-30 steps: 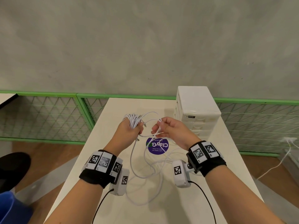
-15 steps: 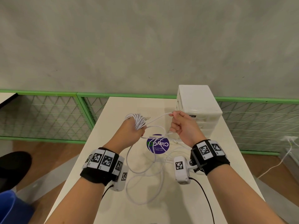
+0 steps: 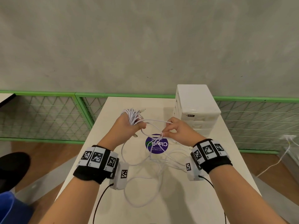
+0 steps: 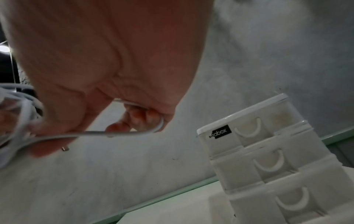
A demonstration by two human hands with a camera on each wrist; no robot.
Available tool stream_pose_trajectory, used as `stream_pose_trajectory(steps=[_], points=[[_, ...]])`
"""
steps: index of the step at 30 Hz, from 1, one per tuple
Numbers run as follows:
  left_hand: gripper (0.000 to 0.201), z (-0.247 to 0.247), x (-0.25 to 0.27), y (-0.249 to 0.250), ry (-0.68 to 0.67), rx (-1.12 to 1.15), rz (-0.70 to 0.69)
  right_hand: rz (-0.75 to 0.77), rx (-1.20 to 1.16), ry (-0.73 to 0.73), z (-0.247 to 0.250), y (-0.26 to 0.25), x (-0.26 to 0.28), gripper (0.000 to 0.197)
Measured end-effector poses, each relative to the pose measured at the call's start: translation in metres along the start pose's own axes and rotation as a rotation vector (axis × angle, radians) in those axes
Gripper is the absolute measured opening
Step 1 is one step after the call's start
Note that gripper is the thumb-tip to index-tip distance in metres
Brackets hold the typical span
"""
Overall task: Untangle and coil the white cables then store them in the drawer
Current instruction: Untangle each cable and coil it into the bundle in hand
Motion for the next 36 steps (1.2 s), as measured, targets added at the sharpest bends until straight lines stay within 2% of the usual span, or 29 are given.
stream_pose_trajectory(steps=[3, 7, 10, 12, 15, 18, 22, 25, 28, 31, 36], points=[[0.005, -0.003, -0.001, -0.008, -0.035, 0.000, 0.006, -0.009, -0.004, 0.031, 0.001, -0.008, -0.003, 0.015], [0.006, -0.013, -0.001, -0.021, -0.035, -0.001, 0.043, 0.011, -0.087, 0.159, -0.005, -0.018, -0.007, 0.020], [0.012, -0.022, -0.001, -0.023, 0.017, -0.001, 0.060, 0.123, 0.082, 0.316, -0.009, -0.027, -0.009, 0.017], [0.019, -0.023, -0.002, -0.024, 0.042, -0.033, 0.044, 0.183, 0.063, 0.357, -0.008, -0.032, -0.009, 0.018], [0.024, -0.019, -0.005, -0.032, 0.021, -0.116, 0.016, 0.055, -0.116, 0.352, 0.004, -0.029, -0.005, 0.021], [0.022, -0.014, -0.003, -0.043, 0.001, -0.150, 0.031, -0.032, -0.176, 0.409, 0.020, -0.018, -0.003, 0.017], [0.020, -0.003, -0.007, -0.051, 0.088, -0.134, 0.039, -0.113, -0.172, 0.290, 0.023, 0.000, -0.002, 0.009], [0.017, 0.000, -0.010, -0.048, 0.142, -0.144, 0.009, -0.176, -0.238, 0.409, 0.030, 0.013, -0.001, 0.006], [0.016, 0.002, -0.013, -0.042, 0.188, -0.176, -0.031, -0.236, -0.143, 0.593, 0.041, 0.020, -0.001, 0.014], [0.016, 0.015, -0.019, -0.042, 0.269, -0.242, -0.067, -0.289, -0.158, 0.780, 0.054, 0.030, 0.004, 0.021], [0.019, 0.024, -0.022, -0.040, 0.351, -0.284, -0.099, -0.356, -0.137, 0.882, 0.059, 0.037, 0.009, 0.025]])
Point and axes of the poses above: each hand's wrist, its own x-axis away from the middle knuckle, its own z-axis out of the back of the hand, y = z × x, the point moved 3 cm from there along -x, towards the middle knuckle, and after that the axes turned 5 degrees about y, right-handed, at the moved point
